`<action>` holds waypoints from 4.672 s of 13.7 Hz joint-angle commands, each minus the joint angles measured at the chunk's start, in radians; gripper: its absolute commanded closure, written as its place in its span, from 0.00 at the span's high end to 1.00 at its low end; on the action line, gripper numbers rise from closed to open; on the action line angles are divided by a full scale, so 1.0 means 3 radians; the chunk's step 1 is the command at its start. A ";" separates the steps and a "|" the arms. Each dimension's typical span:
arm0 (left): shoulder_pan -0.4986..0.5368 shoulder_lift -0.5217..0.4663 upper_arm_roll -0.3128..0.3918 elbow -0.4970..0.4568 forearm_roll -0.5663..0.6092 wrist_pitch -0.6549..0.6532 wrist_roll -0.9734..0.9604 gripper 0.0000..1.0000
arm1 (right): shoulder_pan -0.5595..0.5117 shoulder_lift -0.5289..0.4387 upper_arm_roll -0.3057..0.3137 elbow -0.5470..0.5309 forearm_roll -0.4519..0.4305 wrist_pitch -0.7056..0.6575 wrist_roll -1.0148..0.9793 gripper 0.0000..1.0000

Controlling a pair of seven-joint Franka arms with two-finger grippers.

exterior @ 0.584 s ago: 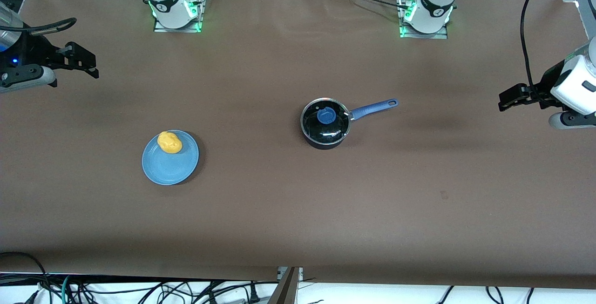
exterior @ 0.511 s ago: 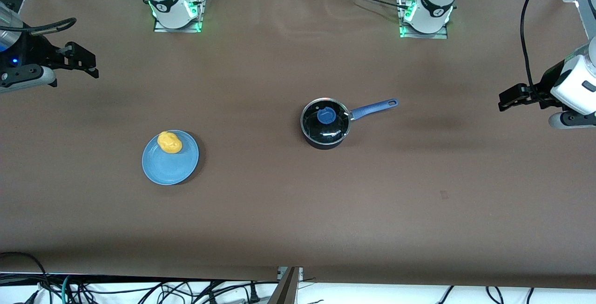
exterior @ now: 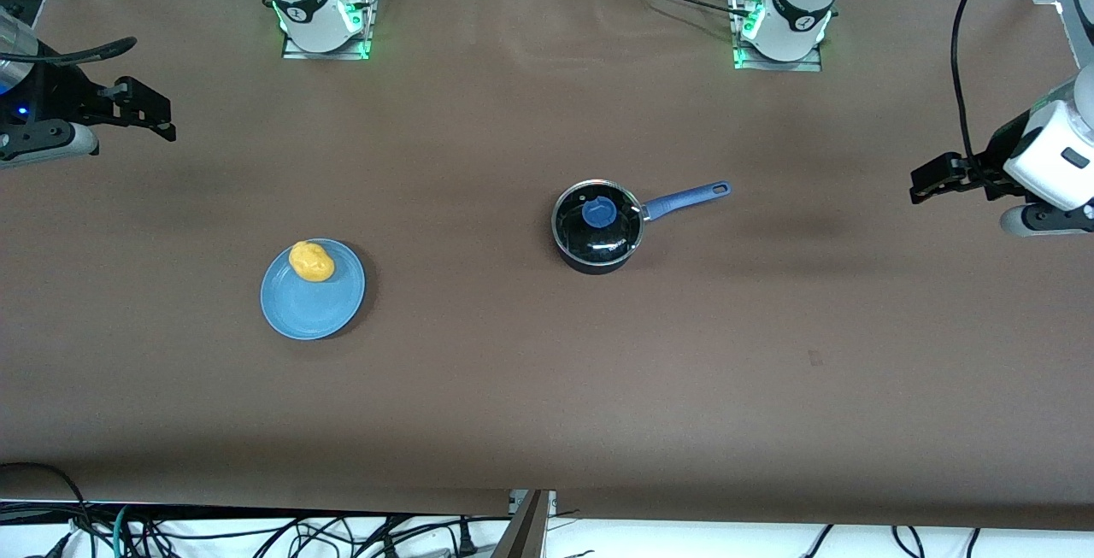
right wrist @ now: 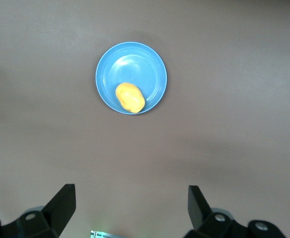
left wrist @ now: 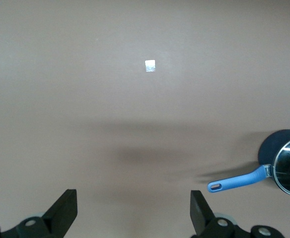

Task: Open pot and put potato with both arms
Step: 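Reach the left gripper toward the glass lid knob on the pot, then lower the left gripper and grasp the blue knob of the lid, then lift the lid with the left gripper while the right gripper reaches the potato, then move the lid aside with the left gripper while the right gripper grasps potato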

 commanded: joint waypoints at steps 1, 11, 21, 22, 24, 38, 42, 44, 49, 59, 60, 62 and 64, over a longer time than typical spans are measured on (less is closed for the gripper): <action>-0.0240 0.0092 -0.0005 0.0101 -0.0182 -0.0076 -0.0131 1.00 | -0.0021 -0.0069 0.0008 -0.0035 -0.0045 -0.0040 0.0033 1.00; -0.1427 0.0915 -0.0254 -0.0001 -0.0260 0.1288 -0.1963 1.00 | -0.0010 -0.0069 0.0018 -0.0030 -0.0045 -0.0070 0.0023 1.00; -0.1483 0.1038 -0.0674 -0.0814 0.0144 0.2128 -0.2136 1.00 | 0.0000 -0.0059 0.0023 -0.0010 -0.0035 -0.0065 -0.0013 1.00; -0.1483 0.1049 -0.0685 -0.0834 0.0149 0.2138 -0.2147 1.00 | 0.0005 -0.0038 0.0023 -0.0010 -0.0030 -0.0060 -0.0013 1.00; -0.1488 0.1054 -0.0741 -0.0982 0.0271 0.2281 -0.2238 1.00 | 0.0005 -0.0028 0.0023 0.0011 -0.0020 -0.0060 -0.0018 1.00; -0.1519 0.1141 -0.0787 -0.1085 0.0441 0.2445 -0.2571 0.59 | 0.0010 0.0181 0.0018 0.0057 0.0011 -0.0024 -0.0008 1.00; -0.1519 0.1131 -0.0787 -0.1080 0.0441 0.2425 -0.2566 0.55 | -0.0005 0.0248 0.0023 0.0057 0.0011 -0.0019 -0.0044 1.00; -0.1514 0.1110 -0.0787 -0.1075 0.0441 0.2419 -0.2566 0.55 | 0.0000 0.0411 0.0023 0.0057 0.0011 -0.0039 -0.0044 1.00; -0.1284 0.0845 -0.0818 -0.1111 0.0436 0.2384 -0.2474 0.55 | -0.0021 0.0805 0.0018 0.0067 0.0021 0.0001 -0.0177 1.00; 0.0050 0.0195 -0.0818 -0.1663 0.0073 0.2338 -0.0426 0.50 | 0.0189 0.1644 0.0043 -0.0521 0.0031 0.1641 -0.1474 1.00; 0.0167 0.0195 -0.0792 -0.1709 0.0073 0.2343 -0.0206 0.48 | 0.0194 0.1700 0.0043 -0.0506 0.0026 0.1719 -0.1643 1.00; 0.0362 0.0195 -0.0686 -0.1811 0.0073 0.2404 0.0264 0.47 | 0.0189 0.1838 0.0043 -0.0516 0.0036 0.1913 -0.1894 1.00; 0.0571 0.0205 -0.0547 -0.1933 -0.0059 0.2562 0.0821 0.47 | 0.0189 0.1910 0.0049 -0.0531 0.0047 0.2021 -0.1956 1.00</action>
